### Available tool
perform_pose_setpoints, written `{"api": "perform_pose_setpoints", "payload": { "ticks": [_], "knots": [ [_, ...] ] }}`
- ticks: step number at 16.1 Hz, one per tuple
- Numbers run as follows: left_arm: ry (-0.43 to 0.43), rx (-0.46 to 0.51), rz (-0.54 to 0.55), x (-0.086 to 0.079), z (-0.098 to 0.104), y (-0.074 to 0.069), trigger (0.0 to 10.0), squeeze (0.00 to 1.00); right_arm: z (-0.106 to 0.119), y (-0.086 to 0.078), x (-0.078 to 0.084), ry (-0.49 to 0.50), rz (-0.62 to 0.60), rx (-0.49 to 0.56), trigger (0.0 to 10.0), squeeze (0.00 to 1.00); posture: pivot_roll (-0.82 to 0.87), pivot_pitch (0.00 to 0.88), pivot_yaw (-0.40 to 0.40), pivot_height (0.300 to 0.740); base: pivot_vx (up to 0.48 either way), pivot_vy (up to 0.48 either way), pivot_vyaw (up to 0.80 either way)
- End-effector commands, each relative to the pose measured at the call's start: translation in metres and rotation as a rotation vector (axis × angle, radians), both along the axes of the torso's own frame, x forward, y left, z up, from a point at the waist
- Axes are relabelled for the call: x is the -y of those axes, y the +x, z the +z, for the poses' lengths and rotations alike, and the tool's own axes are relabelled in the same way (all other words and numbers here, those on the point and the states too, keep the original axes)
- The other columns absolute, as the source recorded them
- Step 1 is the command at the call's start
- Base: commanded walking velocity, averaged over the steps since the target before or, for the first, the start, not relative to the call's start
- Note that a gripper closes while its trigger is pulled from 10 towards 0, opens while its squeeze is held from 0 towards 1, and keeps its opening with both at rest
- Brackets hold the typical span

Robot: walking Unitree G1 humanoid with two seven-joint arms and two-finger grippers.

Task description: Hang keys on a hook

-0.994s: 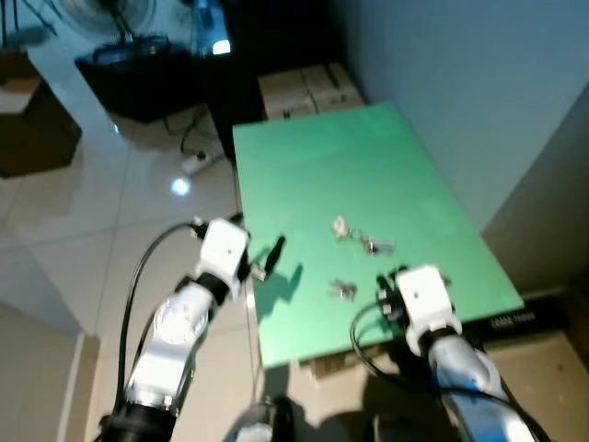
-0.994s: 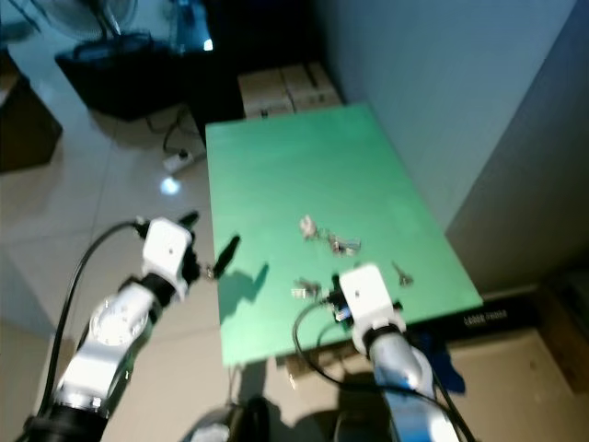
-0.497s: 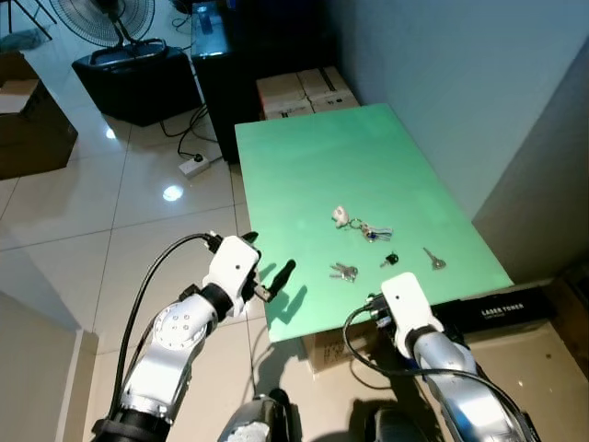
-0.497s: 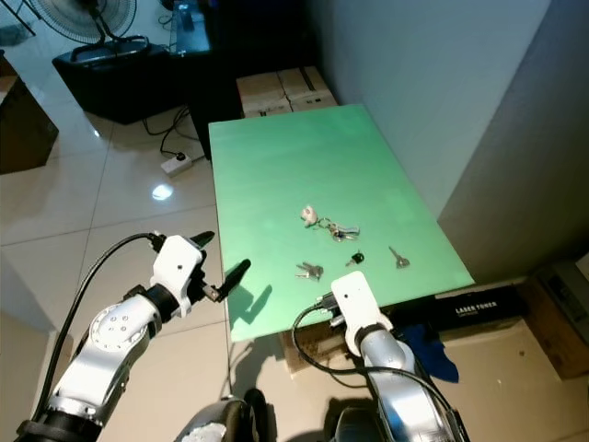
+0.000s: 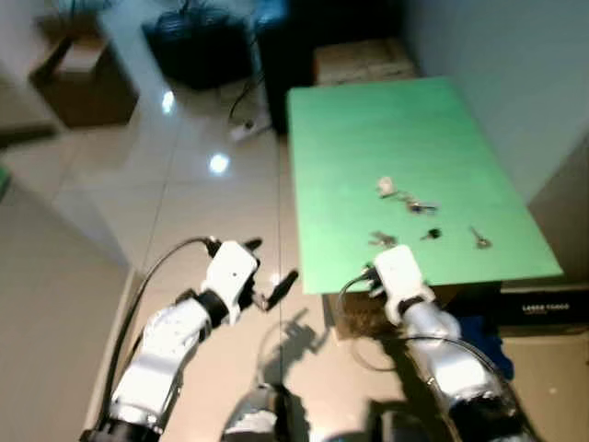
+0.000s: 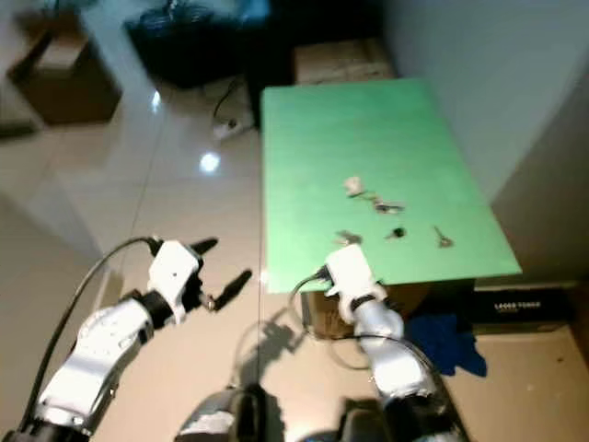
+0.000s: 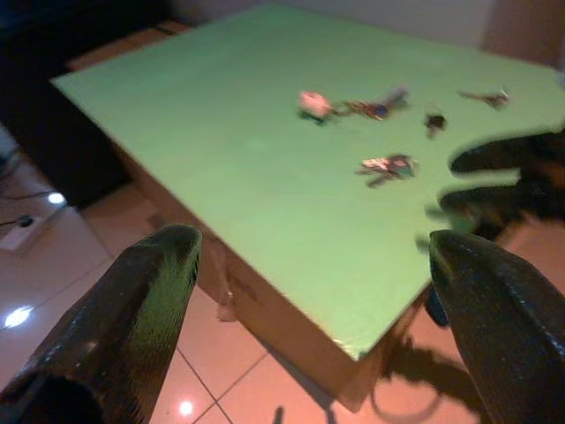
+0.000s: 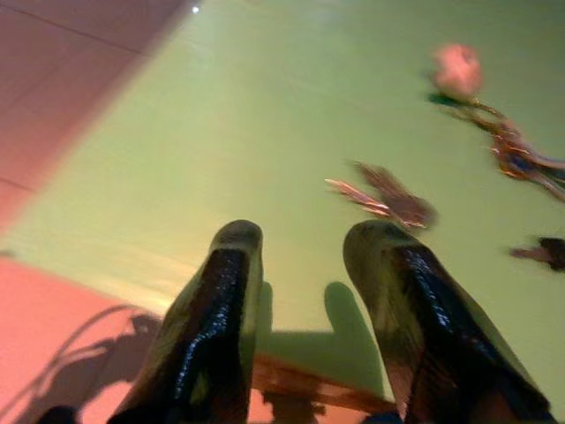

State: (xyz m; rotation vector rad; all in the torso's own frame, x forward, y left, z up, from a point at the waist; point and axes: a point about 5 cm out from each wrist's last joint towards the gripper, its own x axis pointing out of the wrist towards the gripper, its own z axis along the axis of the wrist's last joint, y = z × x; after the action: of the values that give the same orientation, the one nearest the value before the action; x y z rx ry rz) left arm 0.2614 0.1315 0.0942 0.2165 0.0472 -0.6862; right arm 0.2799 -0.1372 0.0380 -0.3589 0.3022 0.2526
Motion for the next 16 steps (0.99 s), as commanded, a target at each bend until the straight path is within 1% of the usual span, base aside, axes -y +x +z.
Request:
{"api": "perform_pose_setpoints", "payload": {
  "ticks": [1,2,3,5,6,7,8,9,10,11,13,15,16],
  "knots": [
    [-0.015,0.016,0.070,-0.006,0.005,0.004,10.0,0.00,0.016,-0.001,0.003,0.047,-0.021,0.089,10.0,0.00,-0.09,0.201,0.099,0.740,0.000,0.000,0.00],
    [-0.017,0.059,0.135,-0.010,0.008,0.007,10.0,0.00,0.033,-0.008,0.006,0.109,-0.054,0.176,10.0,0.00,-0.10,0.196,0.098,0.740,0.000,0.000,0.00],
    [-0.020,0.071,0.164,-0.011,0.009,0.009,10.0,0.00,0.041,-0.013,0.009,0.138,-0.078,0.220,10.0,0.00,-0.10,0.190,0.096,0.740,0.000,0.000,0.00],
    [-0.053,0.092,0.167,-0.007,0.012,0.009,10.0,0.00,0.049,-0.024,0.015,0.175,-0.121,0.264,10.0,0.00,-0.12,0.173,0.093,0.740,0.000,0.000,0.00],
    [-0.080,0.091,0.176,-0.004,0.012,0.009,10.0,0.00,0.054,-0.034,0.021,0.163,-0.172,0.293,10.0,0.00,-0.13,0.162,0.093,0.740,0.000,0.000,0.00],
    [-0.071,0.085,0.190,-0.005,0.010,0.009,10.0,0.00,0.055,-0.038,0.024,0.131,-0.211,0.306,10.0,0.00,-0.14,0.155,0.095,0.740,0.000,0.000,0.00],
    [-0.062,0.087,0.217,-0.005,0.007,0.010,10.0,0.00,0.060,-0.043,0.029,0.041,-0.241,0.333,10.0,0.00,-0.16,0.147,0.077,0.740,0.000,0.000,0.00],
    [-0.065,0.086,0.227,-0.004,0.006,0.010,10.0,0.00,0.061,-0.043,0.030,0.025,-0.242,0.334,10.0,0.00,-0.16,0.147,0.077,0.740,0.000,0.000,0.00],
    [-0.077,0.100,0.237,0.000,0.008,0.011,10.0,0.00,0.063,-0.044,0.032,0.018,-0.232,0.339,10.0,0.00,-0.16,0.139,0.048,0.740,0.000,0.000,0.00],
    [-0.095,0.130,0.244,0.006,0.014,0.011,10.0,0.00,0.065,-0.046,0.029,0.034,-0.189,0.326,10.0,0.00,-0.16,0.142,0.029,0.740,0.000,0.000,0.00],
    [-0.108,0.139,0.235,0.009,0.017,0.006,10.0,0.00,0.063,-0.048,0.022,0.101,-0.148,0.290,10.0,0.00,-0.15,0.151,0.021,0.740,0.131,0.000,0.00],
    [-0.096,0.141,0.224,0.010,0.016,0.002,10.0,0.00,0.063,-0.047,0.020,0.103,-0.150,0.287,10.0,0.00,-0.14,0.160,0.025,0.740,0.326,0.000,0.00],
    [-0.092,0.136,0.212,0.011,0.015,0.000,10.0,0.00,0.061,-0.046,0.020,0.132,-0.169,0.276,10.0,0.00,-0.14,0.166,0.031,0.740,0.337,0.000,0.00]
  ]
}}
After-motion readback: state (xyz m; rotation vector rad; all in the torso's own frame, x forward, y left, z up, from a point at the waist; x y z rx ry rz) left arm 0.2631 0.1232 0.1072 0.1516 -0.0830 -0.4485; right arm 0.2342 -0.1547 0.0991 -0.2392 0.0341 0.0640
